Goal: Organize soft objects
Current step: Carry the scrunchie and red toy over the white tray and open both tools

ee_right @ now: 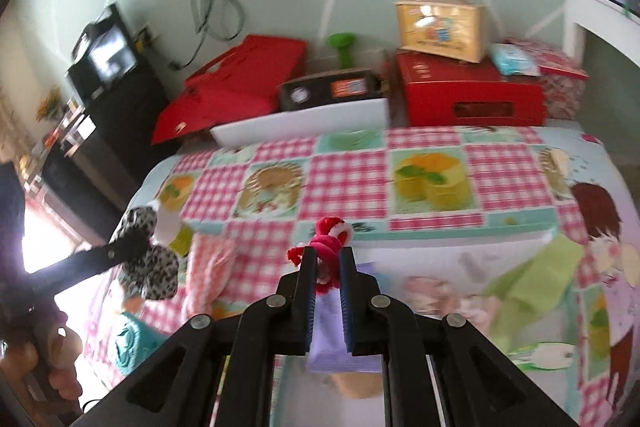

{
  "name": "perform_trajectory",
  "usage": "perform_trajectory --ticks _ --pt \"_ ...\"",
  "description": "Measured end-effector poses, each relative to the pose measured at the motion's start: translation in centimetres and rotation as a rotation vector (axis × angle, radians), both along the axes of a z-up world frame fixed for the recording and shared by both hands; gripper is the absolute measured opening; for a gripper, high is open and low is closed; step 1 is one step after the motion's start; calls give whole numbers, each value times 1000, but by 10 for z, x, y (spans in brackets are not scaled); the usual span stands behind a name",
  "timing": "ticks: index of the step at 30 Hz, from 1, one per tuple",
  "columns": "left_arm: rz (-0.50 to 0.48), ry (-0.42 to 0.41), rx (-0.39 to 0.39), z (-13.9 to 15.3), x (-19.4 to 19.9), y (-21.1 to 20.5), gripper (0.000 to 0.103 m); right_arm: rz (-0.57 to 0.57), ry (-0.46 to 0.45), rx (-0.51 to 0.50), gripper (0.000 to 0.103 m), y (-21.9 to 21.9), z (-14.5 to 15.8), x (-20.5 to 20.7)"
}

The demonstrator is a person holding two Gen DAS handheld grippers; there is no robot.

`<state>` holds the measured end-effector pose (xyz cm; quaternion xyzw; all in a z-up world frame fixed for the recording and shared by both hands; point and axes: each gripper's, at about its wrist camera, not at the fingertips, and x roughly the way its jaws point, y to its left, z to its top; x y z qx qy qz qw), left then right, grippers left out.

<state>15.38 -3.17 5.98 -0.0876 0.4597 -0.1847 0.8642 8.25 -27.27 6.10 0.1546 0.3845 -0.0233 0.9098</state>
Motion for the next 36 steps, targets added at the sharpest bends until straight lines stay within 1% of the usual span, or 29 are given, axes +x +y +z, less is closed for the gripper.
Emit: perform_trajectory --ticks 10,13,17,20,24,29,32,33,35,36 --pt "-184 -4 58 -4 -25 -74 32 -156 -32 30 11 -63 6 -34" --pt "-241 11 73 -11 -32 -95 32 -179 -27 36 11 -72 4 -38" --pt "-292 29 97 -20 -39 -115 32 -192 -13 43 11 -79 0 -40" --pt "-334 52 108 -29 -44 -128 32 -200 26 26 11 -78 -6 -36" --pt "-366 77 115 -39 -47 -140 32 -200 86 13 11 -75 -19 -28" --pt "-399 109 92 -51 -47 -152 32 -198 111 7 11 -73 -25 -26" --pt "-408 124 96 -57 -47 -156 33 -199 122 1 11 -73 -27 -26" --pt "-408 129 95 -58 -46 -157 34 -200 123 3 11 -73 -27 -26" --pt "-403 135 91 -59 -45 -157 43 -201 126 5 11 -74 -27 -25" --pt "-400 134 90 -59 -45 -156 44 -202 128 5 11 -74 -27 -25"
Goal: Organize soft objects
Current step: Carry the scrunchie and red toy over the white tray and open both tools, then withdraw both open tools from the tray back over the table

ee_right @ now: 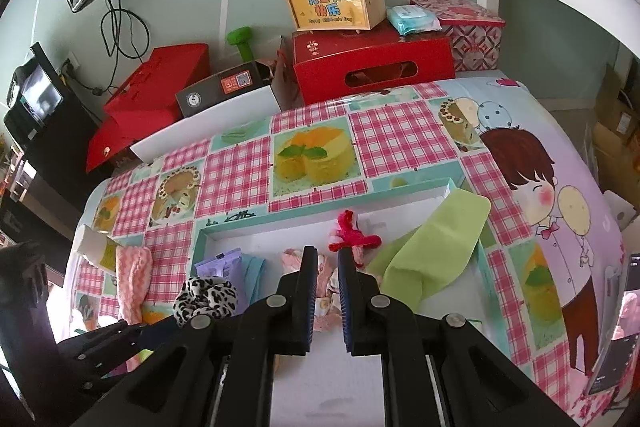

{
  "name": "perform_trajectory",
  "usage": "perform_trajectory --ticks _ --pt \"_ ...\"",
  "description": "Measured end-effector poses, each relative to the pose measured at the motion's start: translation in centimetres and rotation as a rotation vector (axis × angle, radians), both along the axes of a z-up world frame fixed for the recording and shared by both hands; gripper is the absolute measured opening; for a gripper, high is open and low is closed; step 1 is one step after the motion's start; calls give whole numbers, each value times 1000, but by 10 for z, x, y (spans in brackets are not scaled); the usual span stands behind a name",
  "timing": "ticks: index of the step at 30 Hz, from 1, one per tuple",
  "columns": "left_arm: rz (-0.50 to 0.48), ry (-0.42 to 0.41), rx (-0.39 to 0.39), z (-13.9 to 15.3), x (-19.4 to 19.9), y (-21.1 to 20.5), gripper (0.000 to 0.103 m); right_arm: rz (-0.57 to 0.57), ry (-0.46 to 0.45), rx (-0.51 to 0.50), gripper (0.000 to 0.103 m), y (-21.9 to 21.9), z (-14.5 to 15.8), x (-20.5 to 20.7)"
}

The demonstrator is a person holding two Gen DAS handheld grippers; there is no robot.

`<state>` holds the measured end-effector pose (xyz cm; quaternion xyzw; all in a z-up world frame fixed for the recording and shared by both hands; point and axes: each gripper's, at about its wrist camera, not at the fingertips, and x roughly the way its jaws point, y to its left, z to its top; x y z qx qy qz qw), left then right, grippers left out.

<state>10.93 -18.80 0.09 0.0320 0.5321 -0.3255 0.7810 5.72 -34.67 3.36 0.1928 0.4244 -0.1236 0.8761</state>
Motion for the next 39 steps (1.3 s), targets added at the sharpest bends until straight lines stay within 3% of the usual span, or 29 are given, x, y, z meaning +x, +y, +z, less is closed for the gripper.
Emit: perform_trajectory --ticks 10,19,21,22,27,29,33,36,39 --pt "17 -3 -6 4 3 6 47 12 29 -15 12 5 -4 5" --pt "182 -3 5 2 29 43 48 31 89 -47 12 16 -14 13" --pt "219 -8 14 1 34 53 56 36 98 -57 12 19 -15 15" --pt "237 -10 18 1 37 58 66 38 102 -61 12 20 -16 15" --pt "323 -20 14 2 50 84 68 44 131 -80 12 25 -21 19" --pt "354 -31 28 2 53 92 76 43 144 -85 12 27 -23 20" --pt "400 -57 55 2 58 104 76 35 173 -98 12 27 -27 22" --pt "418 -65 65 1 61 110 76 29 195 -113 18 27 -30 23" --pt "431 -59 61 0 62 115 76 26 204 -125 36 28 -31 24"
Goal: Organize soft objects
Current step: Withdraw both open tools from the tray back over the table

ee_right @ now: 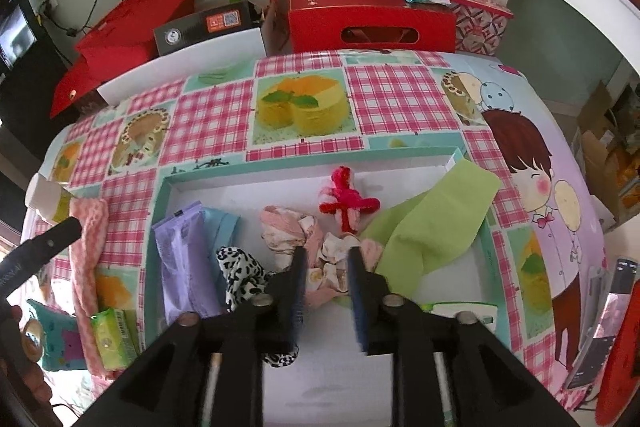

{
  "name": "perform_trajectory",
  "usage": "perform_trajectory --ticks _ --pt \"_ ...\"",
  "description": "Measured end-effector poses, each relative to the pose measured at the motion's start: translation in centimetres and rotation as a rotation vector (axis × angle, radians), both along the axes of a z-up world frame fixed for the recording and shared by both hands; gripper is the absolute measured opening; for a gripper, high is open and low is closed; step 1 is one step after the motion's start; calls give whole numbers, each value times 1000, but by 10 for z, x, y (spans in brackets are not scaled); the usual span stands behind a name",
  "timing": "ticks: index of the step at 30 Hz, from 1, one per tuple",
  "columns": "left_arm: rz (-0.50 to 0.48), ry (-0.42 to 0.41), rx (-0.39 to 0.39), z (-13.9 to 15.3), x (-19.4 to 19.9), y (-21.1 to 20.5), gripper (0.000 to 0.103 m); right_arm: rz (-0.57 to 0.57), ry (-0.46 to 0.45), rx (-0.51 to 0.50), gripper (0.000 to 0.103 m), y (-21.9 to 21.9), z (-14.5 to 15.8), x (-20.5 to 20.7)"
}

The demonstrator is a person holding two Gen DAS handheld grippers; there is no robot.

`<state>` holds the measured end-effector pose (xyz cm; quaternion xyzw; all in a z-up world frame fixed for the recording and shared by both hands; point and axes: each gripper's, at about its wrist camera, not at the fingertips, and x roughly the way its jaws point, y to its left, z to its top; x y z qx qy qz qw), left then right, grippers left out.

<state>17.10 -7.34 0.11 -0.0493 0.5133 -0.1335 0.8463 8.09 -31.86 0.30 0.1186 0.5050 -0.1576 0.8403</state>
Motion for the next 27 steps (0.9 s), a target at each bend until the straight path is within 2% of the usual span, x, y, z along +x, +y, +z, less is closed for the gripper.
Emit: perform_trajectory --ticks 3,4,5,7,15,27 --pt "12 -6 5 0 1 2 79 -3 -10 -6 58 0 1 0" --pt "29 -14 13 0 1 3 92 -6 -14 -7 76 -1 2 0" --pt "44 -23 17 -1 1 4 98 -8 -17 -11 93 -1 2 0" --pt "62 -33 16 0 1 7 101 -4 -8 -20 103 0 0 1" --pt "75 -17 9 -4 4 11 101 8 27 -44 103 5 -7 5" --pt "83 -15 15 -5 5 14 102 16 24 -42 103 6 -6 5"
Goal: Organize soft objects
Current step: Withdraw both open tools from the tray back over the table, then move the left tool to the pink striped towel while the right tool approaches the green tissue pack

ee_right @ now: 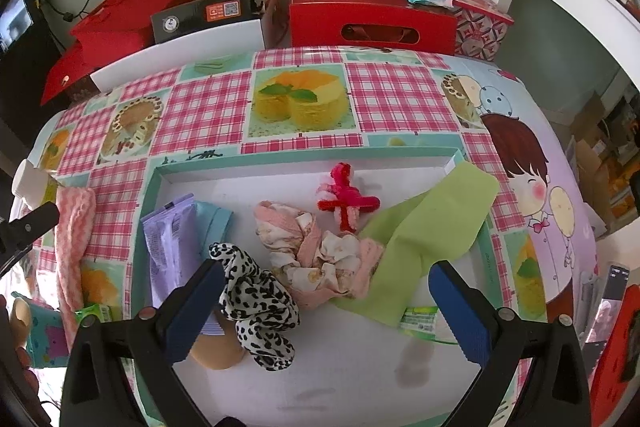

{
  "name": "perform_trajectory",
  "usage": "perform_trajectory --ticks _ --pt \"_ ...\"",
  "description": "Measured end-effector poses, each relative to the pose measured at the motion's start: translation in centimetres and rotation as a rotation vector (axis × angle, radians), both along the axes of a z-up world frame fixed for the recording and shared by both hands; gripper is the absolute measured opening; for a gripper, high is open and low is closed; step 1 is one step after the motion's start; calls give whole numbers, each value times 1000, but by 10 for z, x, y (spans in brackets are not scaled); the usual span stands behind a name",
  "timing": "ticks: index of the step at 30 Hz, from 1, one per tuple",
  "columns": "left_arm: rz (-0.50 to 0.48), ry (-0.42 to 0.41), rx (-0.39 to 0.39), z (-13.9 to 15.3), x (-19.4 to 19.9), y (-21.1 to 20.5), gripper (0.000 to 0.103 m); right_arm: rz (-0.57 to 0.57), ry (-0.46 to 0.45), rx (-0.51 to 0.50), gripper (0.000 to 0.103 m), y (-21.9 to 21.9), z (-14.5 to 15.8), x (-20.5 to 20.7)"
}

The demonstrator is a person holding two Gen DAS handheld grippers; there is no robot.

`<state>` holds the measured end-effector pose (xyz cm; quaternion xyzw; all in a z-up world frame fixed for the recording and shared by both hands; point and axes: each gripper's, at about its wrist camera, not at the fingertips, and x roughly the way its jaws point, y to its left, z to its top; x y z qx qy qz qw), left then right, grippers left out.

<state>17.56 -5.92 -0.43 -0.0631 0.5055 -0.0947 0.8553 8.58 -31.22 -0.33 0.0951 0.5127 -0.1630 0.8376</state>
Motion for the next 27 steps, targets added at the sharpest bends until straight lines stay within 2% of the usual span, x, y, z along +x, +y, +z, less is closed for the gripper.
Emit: perform_trajectory --ticks 13,27 --pt "19 1 -8 3 4 16 102 9 -4 -2 103 3 1 0" --pt "138 -43 66 16 11 76 101 91 -25 -7 103 34 9 7"
